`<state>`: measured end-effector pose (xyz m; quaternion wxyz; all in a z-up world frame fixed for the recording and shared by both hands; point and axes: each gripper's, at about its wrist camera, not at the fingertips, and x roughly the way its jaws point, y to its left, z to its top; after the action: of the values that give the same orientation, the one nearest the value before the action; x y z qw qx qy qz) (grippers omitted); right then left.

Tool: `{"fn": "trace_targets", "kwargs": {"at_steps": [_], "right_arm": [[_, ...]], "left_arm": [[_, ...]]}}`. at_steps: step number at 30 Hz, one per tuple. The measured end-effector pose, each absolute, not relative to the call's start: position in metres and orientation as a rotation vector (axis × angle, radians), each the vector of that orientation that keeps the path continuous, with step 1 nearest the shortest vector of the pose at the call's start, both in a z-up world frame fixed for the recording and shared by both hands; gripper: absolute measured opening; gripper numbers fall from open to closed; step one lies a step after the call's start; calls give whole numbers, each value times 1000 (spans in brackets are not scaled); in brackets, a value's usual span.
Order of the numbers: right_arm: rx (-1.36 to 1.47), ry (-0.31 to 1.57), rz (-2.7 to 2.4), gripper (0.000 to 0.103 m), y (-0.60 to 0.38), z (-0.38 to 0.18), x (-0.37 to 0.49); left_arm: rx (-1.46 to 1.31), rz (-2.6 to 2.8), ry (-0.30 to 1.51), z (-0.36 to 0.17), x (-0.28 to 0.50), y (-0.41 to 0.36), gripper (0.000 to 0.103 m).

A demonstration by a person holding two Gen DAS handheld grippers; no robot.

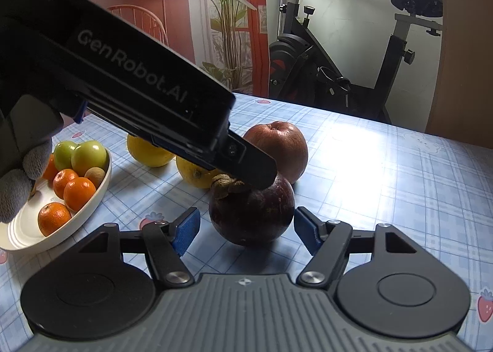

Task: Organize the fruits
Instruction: 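Grasp the dark purple mangosteen with both grippers together, then carry the mangosteen into the plate with both grippers and release it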

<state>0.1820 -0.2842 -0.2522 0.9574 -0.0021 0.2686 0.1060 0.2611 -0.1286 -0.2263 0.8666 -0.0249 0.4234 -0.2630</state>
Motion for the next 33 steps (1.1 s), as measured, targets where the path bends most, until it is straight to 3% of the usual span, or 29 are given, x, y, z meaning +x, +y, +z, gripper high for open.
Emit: {"fn": "trace_targets", "kwargs": {"at_steps": [13, 33], "right_arm": [[57, 577, 206, 64, -293, -256, 186], [49, 547, 250, 63, -286, -253, 172]], "left_arm": [[-50, -560, 913, -242, 274, -135, 57], [-4, -588, 929, -234, 262, -124, 55]]}}
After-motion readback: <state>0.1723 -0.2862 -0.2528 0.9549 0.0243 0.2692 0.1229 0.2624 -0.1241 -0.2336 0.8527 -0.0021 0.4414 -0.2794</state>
